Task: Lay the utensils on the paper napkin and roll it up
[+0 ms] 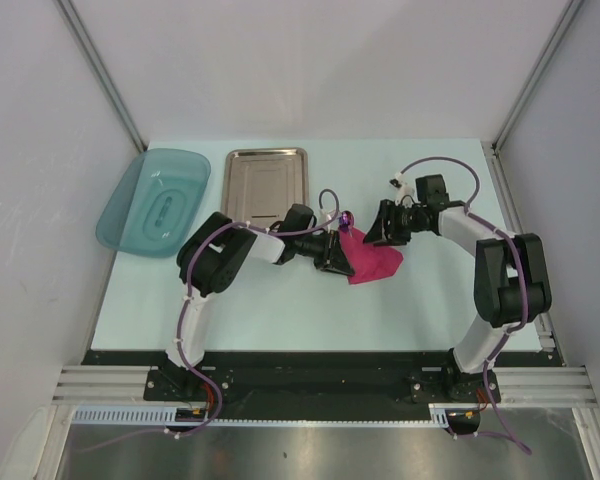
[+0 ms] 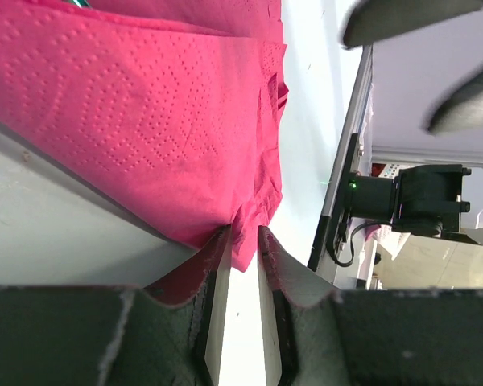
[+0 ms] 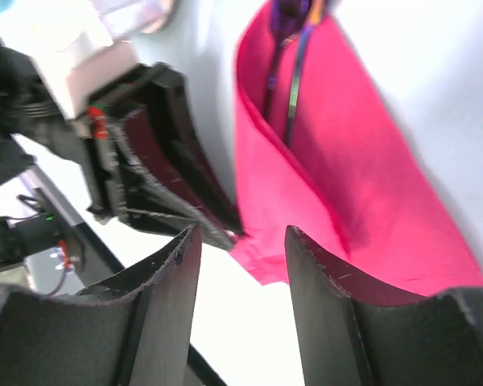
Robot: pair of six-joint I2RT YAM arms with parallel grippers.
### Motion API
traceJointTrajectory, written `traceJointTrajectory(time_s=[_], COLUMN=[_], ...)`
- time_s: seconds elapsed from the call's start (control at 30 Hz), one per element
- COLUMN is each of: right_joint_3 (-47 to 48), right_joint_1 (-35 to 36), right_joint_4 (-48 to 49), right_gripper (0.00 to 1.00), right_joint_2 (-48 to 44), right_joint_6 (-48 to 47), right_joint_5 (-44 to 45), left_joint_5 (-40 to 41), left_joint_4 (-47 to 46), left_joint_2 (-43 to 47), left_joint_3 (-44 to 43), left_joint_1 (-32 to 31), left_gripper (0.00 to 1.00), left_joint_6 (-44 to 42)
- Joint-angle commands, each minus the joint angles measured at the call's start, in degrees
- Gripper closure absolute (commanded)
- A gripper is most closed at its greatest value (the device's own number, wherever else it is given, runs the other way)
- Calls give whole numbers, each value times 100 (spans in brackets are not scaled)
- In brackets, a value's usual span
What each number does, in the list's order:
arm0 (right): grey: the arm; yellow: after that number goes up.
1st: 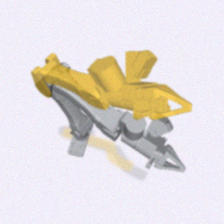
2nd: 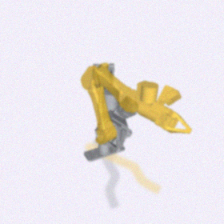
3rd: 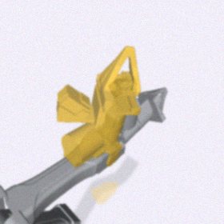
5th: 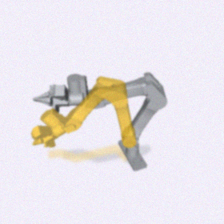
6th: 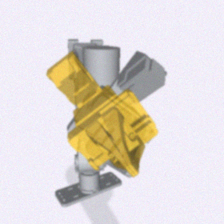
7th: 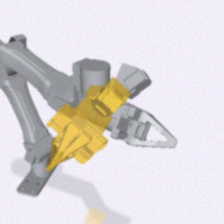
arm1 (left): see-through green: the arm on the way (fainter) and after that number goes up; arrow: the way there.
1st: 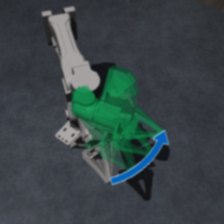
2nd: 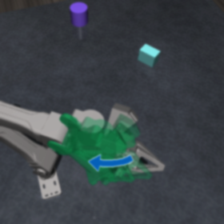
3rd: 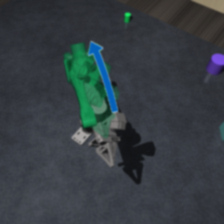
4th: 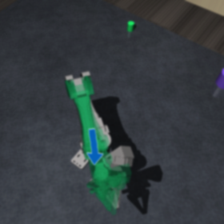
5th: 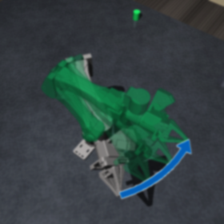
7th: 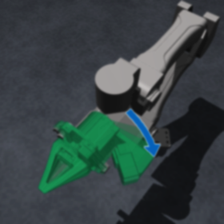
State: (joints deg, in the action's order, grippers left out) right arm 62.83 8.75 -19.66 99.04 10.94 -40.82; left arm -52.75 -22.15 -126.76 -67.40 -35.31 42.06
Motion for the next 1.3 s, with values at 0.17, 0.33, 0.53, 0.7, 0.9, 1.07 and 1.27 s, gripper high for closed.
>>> traceJointTrajectory(time_s=[0.17, 0.33, 0.53, 0.7, 0.9, 1.07, 1.27], right_joint_3=[81, -42, -130, -183, -297, -368, -385], right_joint_1=[-23, -23, -23, -84, -163, -199, -199], right_joint_4=[-319, -258, -275, -275, -249, -187, -214], right_gripper=[48, 49, 50, 65, 100, 100, 100], right_joint_2=[361, 414, 475, 598, 572, 634, 590], right_joint_6=[-874, -918, -953, -1015, -1076, -1006, -945], right_joint_5=[759, 821, 847, 804, 882, 1032, 1067], left_joint_5=[371, 371, 380, 388, 213, 300, 406], left_joint_4=[369, 396, 422, 431, -320, -1123, -1133], left_joint_2=[-103, -103, -95, -94, 449, 969, 741], left_joint_3=[-133, -195, -230, -230, 24, 245, -115], left_joint_1=[-55, -64, -64, -64, 15, 375, 437], left_gripper=[73, 73, 74, 73, 69, 63, 61], left_joint_6=[-409, -436, -489, -506, -288, 257, 644])
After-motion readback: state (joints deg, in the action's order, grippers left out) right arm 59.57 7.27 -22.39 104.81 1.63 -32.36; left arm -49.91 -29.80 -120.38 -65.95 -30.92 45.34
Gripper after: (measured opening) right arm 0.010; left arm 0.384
